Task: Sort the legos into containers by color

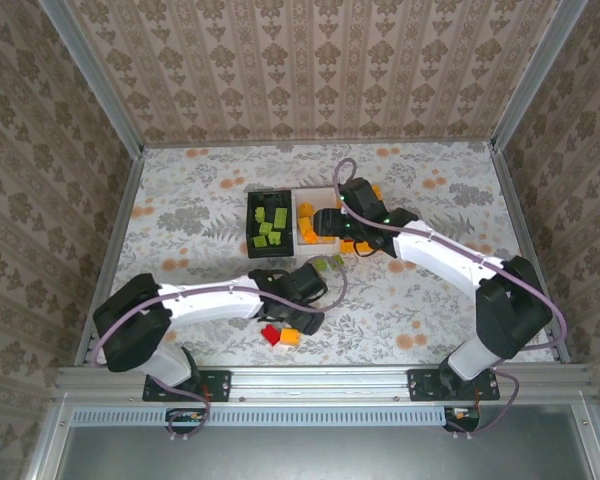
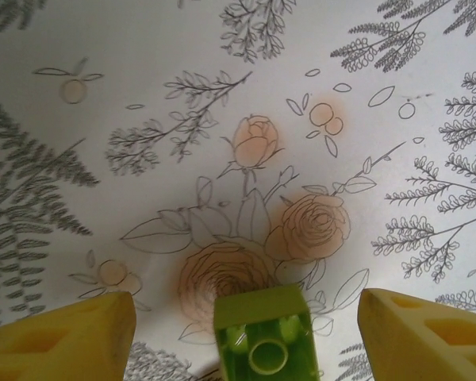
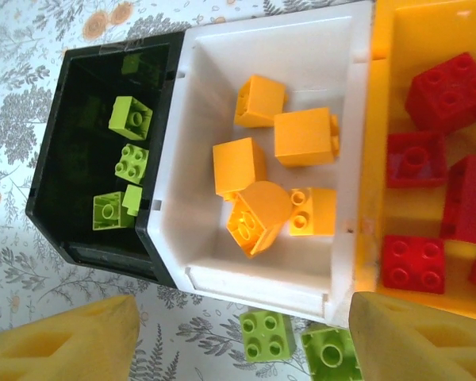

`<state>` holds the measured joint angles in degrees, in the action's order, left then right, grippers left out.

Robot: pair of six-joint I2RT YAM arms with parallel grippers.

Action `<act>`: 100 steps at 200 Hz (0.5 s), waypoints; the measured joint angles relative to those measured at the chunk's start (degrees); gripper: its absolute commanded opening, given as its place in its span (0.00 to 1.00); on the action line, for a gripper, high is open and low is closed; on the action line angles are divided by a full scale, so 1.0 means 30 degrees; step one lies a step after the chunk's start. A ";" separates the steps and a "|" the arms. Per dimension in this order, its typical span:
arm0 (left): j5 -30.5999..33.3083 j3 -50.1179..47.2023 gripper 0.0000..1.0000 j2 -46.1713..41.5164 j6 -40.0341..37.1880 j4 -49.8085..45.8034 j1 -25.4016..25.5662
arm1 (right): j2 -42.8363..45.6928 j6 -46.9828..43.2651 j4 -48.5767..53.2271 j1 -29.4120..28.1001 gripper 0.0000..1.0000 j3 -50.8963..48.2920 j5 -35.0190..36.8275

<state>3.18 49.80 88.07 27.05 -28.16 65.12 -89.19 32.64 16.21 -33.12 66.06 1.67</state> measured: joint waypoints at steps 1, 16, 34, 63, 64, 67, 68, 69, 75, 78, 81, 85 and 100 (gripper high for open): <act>0.0000 0.0015 0.67 0.0036 0.0007 0.0000 0.0022 | 0.0029 0.0007 -0.0007 0.0015 0.72 -0.0015 0.0000; 0.0007 0.0240 0.63 0.0648 -0.0029 -0.0160 0.0313 | 0.0568 0.0117 -0.0146 0.0495 0.72 -0.0321 0.0007; 0.0000 0.0255 0.57 0.0991 -0.0022 -0.0495 0.0568 | 0.1005 0.0124 -0.0240 0.0998 0.72 -0.0430 0.0007; -0.0007 0.0255 0.46 0.1333 0.0175 -0.0845 0.0889 | 0.1435 0.0124 -0.0372 0.1537 0.72 -0.0437 0.0007; -0.0007 0.0255 0.45 0.1341 0.0175 -0.0852 0.0896 | 0.1450 0.0124 -0.0379 0.1552 0.72 -0.0437 0.0007; 0.0000 0.0255 0.44 0.1377 0.0160 -0.0874 0.0911 | 0.1464 0.0124 -0.0379 0.1581 0.72 -0.0437 0.0007; 0.0007 0.0255 0.43 0.1384 0.0168 -0.0882 0.0918 | 0.1472 0.0131 -0.0386 0.1588 0.72 -0.0437 0.0007; 0.0007 0.0255 0.42 0.1399 0.0211 -0.0882 0.0933 | 0.1479 0.0131 -0.0386 0.1596 0.72 -0.0437 0.0007; 0.0015 0.0255 0.39 0.1457 0.0255 -0.0911 0.0991 | 0.1508 0.0131 -0.0423 0.1625 0.72 -0.0444 0.0007; 0.0022 0.0255 0.37 0.1494 0.0306 -0.0925 0.1020 | 0.1523 0.0131 -0.0459 0.1639 0.72 -0.0444 0.0007; 0.0029 0.0255 0.36 0.1501 0.0284 -0.0925 0.1027 | 0.1530 0.0131 -0.0474 0.1639 0.72 -0.0452 0.0007; 0.0022 0.0255 0.35 0.1537 0.0372 -0.0918 0.1056 | 0.1537 0.0131 -0.0510 0.1668 0.72 -0.0466 0.0007; 0.0117 0.0262 0.30 0.1559 0.0415 -0.0911 0.1129 | 0.1537 0.0189 -0.0590 0.1712 0.72 -0.0568 0.0007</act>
<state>3.53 50.59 92.75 28.29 -30.89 68.51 -84.58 33.21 14.44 -27.99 64.36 1.69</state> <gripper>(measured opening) 0.337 0.722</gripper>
